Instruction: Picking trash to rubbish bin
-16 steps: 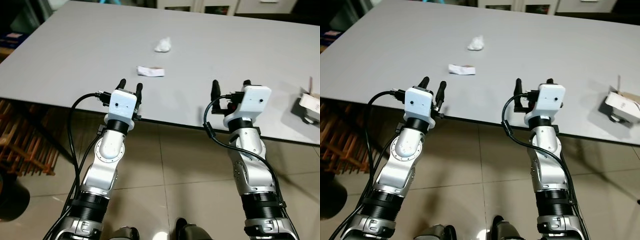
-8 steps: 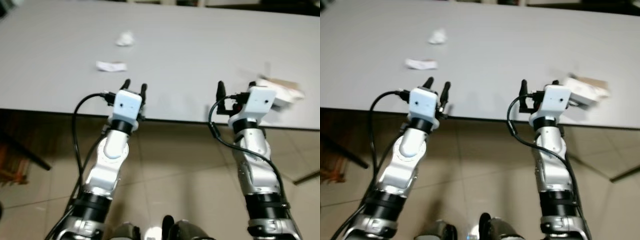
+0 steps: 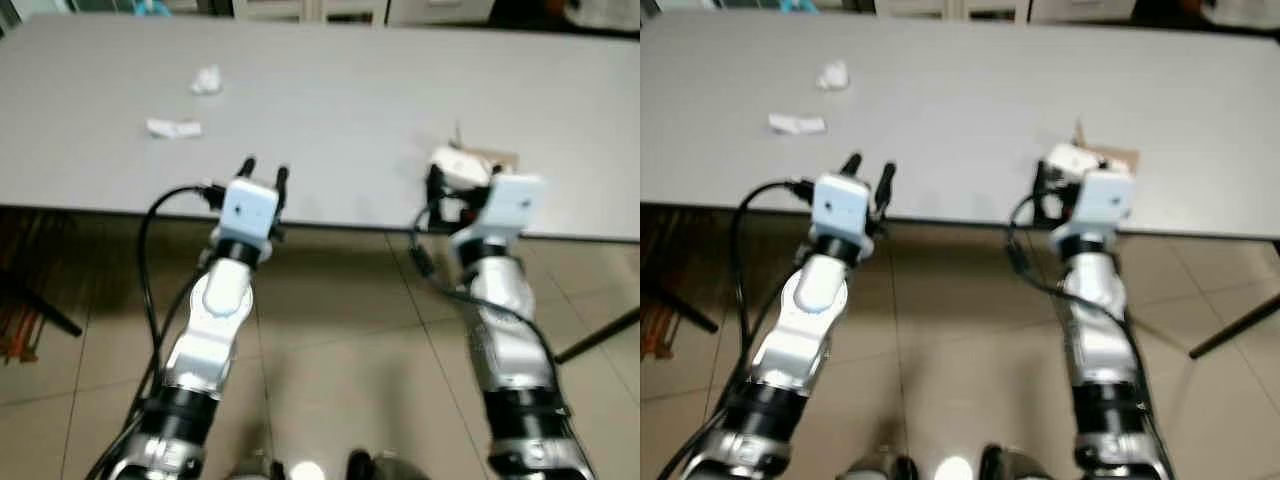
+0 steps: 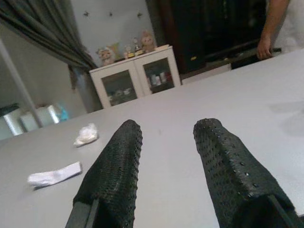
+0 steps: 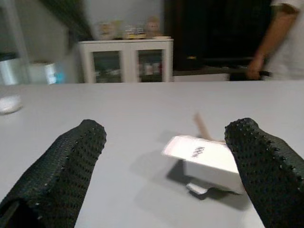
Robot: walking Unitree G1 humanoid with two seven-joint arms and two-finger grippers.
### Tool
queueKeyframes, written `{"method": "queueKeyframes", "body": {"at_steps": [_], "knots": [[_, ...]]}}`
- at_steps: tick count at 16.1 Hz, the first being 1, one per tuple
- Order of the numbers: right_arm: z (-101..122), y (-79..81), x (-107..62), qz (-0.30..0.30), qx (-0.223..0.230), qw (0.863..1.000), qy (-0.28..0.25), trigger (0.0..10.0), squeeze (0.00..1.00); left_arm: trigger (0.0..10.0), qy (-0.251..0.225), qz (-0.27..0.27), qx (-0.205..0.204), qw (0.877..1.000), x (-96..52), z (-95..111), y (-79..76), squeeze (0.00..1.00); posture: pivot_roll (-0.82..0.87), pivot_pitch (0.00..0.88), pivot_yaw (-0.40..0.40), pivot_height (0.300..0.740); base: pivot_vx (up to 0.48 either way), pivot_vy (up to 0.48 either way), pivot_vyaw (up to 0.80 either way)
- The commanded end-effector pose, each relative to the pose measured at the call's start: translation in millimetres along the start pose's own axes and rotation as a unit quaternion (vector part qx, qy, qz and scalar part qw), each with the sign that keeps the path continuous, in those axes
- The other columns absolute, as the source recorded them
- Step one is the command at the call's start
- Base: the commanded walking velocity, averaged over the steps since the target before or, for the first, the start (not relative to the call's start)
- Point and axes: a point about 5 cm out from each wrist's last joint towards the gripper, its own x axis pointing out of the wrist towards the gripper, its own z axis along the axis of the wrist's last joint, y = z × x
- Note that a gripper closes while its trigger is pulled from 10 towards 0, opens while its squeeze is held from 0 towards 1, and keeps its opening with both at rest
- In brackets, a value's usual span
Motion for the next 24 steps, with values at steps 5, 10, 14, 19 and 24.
{"method": "queueKeyframes", "body": {"at_steps": [5,10,14,19,24], "knots": [[4.2,-4.8,0.7,-0.005,0.000,1.000,-0.009,10.0,0.00,10.0,-0.008,0.002,0.000,1.000,1.2,3.2,-0.5,0.00,-0.02,0.155,0.015,0.740,0.000,-0.353,0.00],[2.8,-4.9,-0.6,-0.004,0.000,1.000,-0.006,10.0,0.00,10.0,-0.007,0.002,0.001,1.000,0.5,3.1,-1.1,0.00,-0.02,0.167,0.009,0.740,0.000,-0.350,0.00],[3.0,-5.6,-0.3,-0.004,-0.003,1.000,-0.005,10.0,0.00,10.0,-0.006,0.003,-0.003,1.000,0.8,2.6,-1.6,0.00,-0.02,0.175,0.008,0.740,0.000,-0.262,0.00],[2.0,-2.5,-1.1,0.005,-0.005,1.000,-0.003,10.0,0.00,10.0,0.002,-0.005,-0.021,1.000,0.4,0.2,-4.5,0.00,-0.02,0.177,0.009,0.740,0.000,0.000,0.00],[1.1,-1.6,-1.0,0.009,-0.009,1.000,0.000,10.0,0.00,10.0,0.002,-0.012,-0.029,1.000,0.2,0.0,-7.4,0.00,-0.02,0.179,0.007,0.740,0.000,0.000,0.00]]}}
